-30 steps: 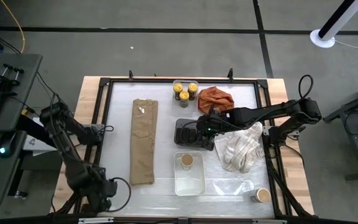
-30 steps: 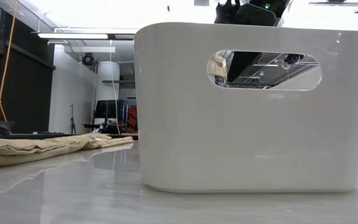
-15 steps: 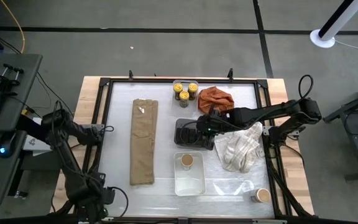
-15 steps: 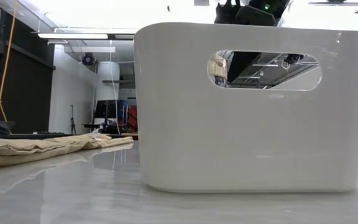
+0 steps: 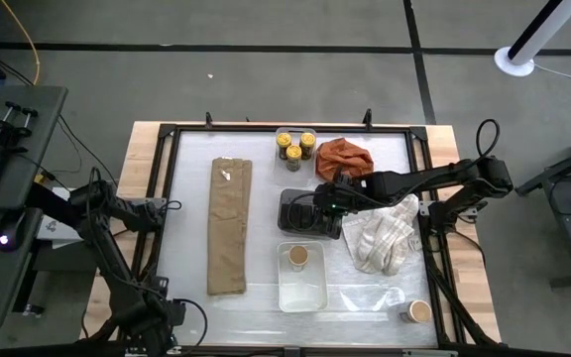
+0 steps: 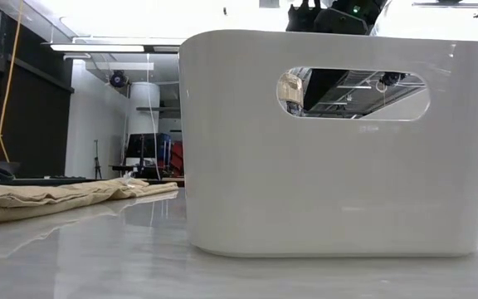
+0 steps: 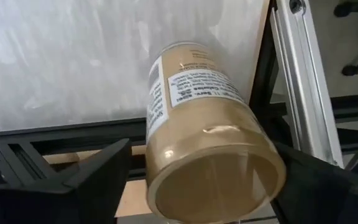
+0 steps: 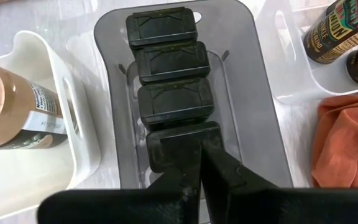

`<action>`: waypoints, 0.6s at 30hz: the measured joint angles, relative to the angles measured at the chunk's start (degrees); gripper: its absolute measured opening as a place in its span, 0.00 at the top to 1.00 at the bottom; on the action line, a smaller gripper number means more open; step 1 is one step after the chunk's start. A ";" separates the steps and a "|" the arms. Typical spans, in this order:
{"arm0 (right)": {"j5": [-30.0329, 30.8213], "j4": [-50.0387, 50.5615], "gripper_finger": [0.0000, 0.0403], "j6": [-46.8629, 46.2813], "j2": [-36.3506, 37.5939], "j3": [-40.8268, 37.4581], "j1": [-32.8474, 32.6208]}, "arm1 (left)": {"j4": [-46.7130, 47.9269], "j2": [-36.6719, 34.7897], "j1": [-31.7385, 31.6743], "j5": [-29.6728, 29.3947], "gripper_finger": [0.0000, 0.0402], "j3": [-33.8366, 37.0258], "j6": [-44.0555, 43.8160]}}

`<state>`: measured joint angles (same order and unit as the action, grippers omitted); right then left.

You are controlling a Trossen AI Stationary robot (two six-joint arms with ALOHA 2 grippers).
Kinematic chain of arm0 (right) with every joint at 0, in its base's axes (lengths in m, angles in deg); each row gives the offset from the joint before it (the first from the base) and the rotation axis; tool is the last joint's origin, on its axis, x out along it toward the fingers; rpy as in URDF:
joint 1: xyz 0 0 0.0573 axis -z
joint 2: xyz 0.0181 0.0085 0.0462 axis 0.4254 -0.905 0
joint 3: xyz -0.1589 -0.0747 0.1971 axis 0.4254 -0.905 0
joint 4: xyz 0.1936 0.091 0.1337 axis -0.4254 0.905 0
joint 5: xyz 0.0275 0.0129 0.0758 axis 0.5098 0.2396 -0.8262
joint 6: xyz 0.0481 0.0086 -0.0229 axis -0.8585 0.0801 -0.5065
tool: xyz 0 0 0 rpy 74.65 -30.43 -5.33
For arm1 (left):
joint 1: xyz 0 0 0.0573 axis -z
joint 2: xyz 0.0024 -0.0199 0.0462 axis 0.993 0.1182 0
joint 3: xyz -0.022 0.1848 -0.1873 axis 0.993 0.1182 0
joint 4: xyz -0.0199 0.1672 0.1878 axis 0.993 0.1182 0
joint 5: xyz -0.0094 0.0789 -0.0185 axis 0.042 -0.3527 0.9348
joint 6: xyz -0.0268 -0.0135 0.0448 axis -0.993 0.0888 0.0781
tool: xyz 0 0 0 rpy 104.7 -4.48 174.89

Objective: Sort spices by type
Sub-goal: Put the left gold seasoning bottle into the white bin

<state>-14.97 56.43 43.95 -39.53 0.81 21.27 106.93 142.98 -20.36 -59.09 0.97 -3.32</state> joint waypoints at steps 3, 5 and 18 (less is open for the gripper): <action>0.10 0.00 1.00 -0.02 0.00 0.00 0.00 | 0.70 -0.04 -0.01 0.26 0.25 0.00 0.00; 0.62 0.18 1.00 -0.35 0.00 0.00 0.00 | 0.98 -0.10 -0.05 0.30 0.33 -0.02 -0.02; -0.91 8.52 1.00 -11.33 9.64 -0.02 -2.40 | 5.13 -8.74 -12.67 -10.18 0.41 -0.76 1.65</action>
<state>-15.88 64.95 32.62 -29.89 0.79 18.88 112.06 134.24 -33.03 -69.27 0.21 -1.67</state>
